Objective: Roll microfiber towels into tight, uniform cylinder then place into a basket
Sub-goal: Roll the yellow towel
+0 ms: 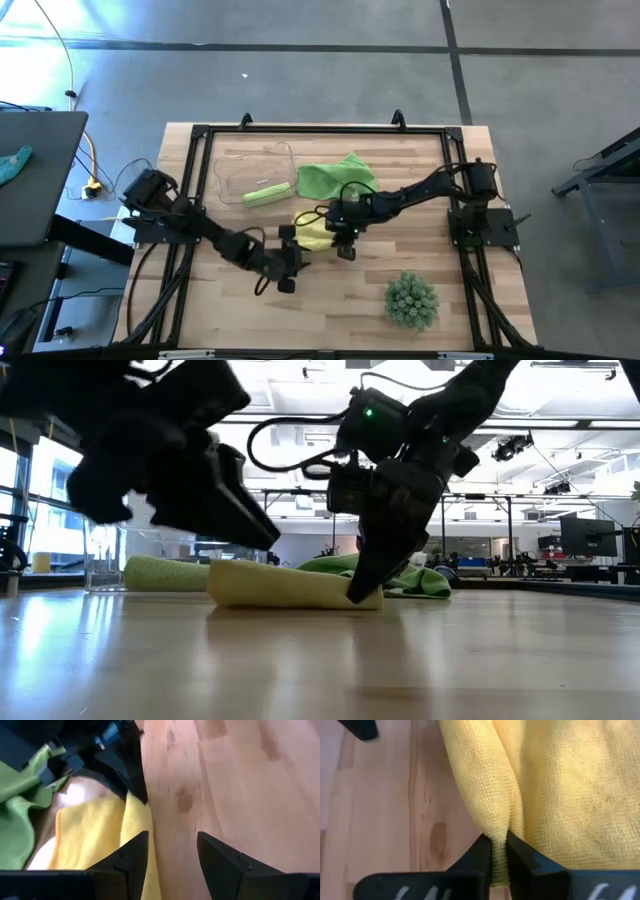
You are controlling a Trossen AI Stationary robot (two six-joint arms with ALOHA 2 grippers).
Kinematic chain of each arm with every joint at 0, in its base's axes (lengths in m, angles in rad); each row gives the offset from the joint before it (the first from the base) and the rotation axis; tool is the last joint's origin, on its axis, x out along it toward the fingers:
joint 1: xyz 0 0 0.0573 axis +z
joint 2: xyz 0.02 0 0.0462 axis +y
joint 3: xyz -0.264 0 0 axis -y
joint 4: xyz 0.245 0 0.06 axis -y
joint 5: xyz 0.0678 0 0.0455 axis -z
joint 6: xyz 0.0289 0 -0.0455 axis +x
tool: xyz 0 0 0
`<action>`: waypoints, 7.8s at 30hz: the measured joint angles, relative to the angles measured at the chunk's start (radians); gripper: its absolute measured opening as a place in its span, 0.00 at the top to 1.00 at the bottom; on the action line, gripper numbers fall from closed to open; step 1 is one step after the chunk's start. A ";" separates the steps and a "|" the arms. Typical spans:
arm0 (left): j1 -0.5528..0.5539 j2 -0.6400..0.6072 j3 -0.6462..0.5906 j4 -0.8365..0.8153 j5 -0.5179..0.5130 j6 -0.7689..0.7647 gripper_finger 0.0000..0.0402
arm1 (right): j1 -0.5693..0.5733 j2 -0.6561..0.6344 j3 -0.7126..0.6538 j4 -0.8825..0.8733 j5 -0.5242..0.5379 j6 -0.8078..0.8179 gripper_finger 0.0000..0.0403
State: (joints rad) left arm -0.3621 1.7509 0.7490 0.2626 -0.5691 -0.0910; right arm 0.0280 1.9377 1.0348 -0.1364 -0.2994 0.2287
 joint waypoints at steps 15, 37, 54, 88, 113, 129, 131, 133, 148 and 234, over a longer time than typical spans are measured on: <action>0.065 0.105 0.002 -0.061 -0.044 -0.213 0.65 | -0.009 0.000 -0.002 0.003 -0.005 -0.015 0.90; 0.358 0.093 0.003 -0.045 0.714 -0.545 0.88 | 0.250 -0.239 -0.046 -0.094 0.486 -0.520 0.69; 0.375 0.096 -0.001 -0.017 0.722 -0.533 0.87 | 0.296 -0.119 -0.071 -0.002 0.668 -0.482 0.69; 0.193 -0.082 -0.001 -0.120 0.337 -0.081 0.68 | 0.008 -0.053 -0.067 0.001 0.096 -0.019 0.61; 0.263 0.030 0.005 -0.147 0.471 -0.296 0.57 | 0.015 -0.114 0.020 -0.192 0.089 -0.111 0.61; 0.373 0.032 0.003 -0.150 0.669 -0.382 0.64 | 0.355 -0.175 -0.011 -0.084 0.762 -0.446 0.61; 0.375 0.032 0.002 -0.149 0.669 -0.382 0.64 | 0.357 -0.160 -0.013 -0.076 0.764 -0.409 0.61; 0.375 0.032 0.001 -0.143 0.668 -0.385 0.65 | 0.353 -0.146 -0.013 -0.073 0.759 -0.367 0.61; 0.375 0.033 0.002 -0.145 0.656 -0.404 0.65 | 0.268 -0.068 -0.012 -0.079 0.741 -0.328 0.61; 0.385 -0.069 -0.003 -0.098 0.678 -0.041 0.65 | 0.091 -0.019 -0.008 -0.050 0.404 -0.197 0.64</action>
State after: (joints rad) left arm 0.0232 1.6822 0.7462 0.1651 0.1092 -0.1323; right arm 0.1188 1.9182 1.0264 -0.1867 0.1048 0.0322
